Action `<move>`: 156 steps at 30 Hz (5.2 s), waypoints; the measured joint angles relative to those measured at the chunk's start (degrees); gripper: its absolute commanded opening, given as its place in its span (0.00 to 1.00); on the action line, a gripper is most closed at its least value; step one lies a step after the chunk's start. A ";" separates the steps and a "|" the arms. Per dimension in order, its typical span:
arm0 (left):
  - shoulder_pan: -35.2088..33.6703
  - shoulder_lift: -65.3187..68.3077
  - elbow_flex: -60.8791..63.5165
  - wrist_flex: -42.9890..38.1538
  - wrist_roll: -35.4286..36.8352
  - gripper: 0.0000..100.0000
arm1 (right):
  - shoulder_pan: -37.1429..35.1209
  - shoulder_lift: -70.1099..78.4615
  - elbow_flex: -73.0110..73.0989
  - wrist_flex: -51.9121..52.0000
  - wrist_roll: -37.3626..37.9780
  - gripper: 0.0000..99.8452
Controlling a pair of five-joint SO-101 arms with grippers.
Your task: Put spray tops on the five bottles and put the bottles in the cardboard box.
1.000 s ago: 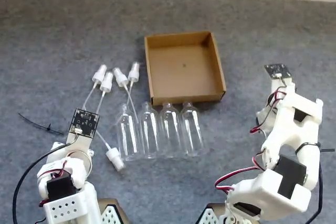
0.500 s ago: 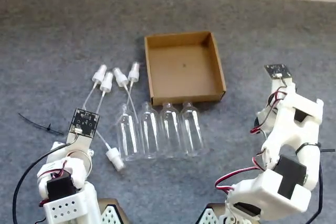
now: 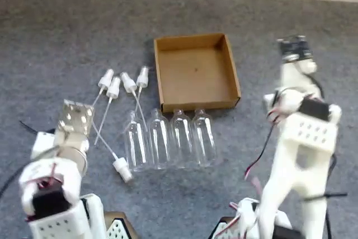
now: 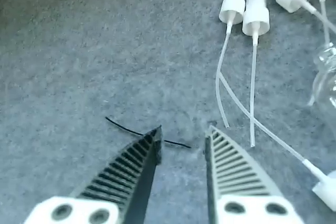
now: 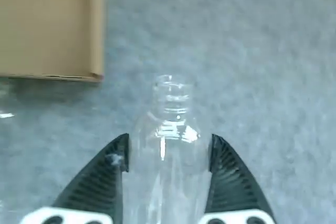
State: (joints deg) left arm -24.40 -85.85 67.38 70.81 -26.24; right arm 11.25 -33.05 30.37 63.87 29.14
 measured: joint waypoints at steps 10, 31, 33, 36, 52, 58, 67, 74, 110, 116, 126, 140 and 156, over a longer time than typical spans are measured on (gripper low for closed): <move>13.10 49.23 -32.97 17.23 -5.98 0.12 | -6.33 -17.67 16.09 0.26 1.14 0.02; 29.71 56.35 -7.03 -2.90 -47.56 0.18 | -6.07 -17.93 16.88 5.01 2.20 0.02; 29.71 56.35 -6.15 -5.45 -47.56 0.18 | -6.07 -17.93 16.88 5.27 2.20 0.02; 29.71 56.35 -5.27 -7.74 -47.56 0.17 | -6.07 -17.93 16.88 5.27 2.20 0.02; 29.80 56.26 -2.37 -8.62 -45.45 0.06 | -6.07 -17.93 16.88 5.27 2.20 0.02; 29.36 56.26 -2.55 -8.62 -43.69 0.06 | -6.07 -17.93 16.88 5.27 2.20 0.02; 12.22 57.41 -16.88 6.86 -43.43 0.06 | -6.07 -17.93 16.88 5.27 2.20 0.02; 4.57 57.41 -23.91 11.69 -32.79 0.06 | -6.07 -17.93 16.88 5.27 2.20 0.02; 30.77 57.49 -9.14 -9.58 -47.56 0.18 | -6.07 -17.93 16.88 5.27 2.55 0.03; 30.77 57.49 -5.80 -13.27 -47.56 0.18 | -6.07 -17.93 16.88 7.03 2.55 0.03; 28.75 57.41 -2.29 -14.51 -47.56 0.04 | -6.07 -17.93 16.88 9.41 2.55 0.03; 18.73 57.41 -24.79 4.48 -31.65 0.04 | -6.07 -17.93 16.88 9.41 2.55 0.02; 22.42 57.41 -69.36 10.46 10.90 0.04 | -24.97 -17.93 11.60 -19.34 -16.62 0.00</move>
State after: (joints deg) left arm -1.98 -28.44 -1.98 81.27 -15.34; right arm -13.71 -50.99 41.98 44.53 12.53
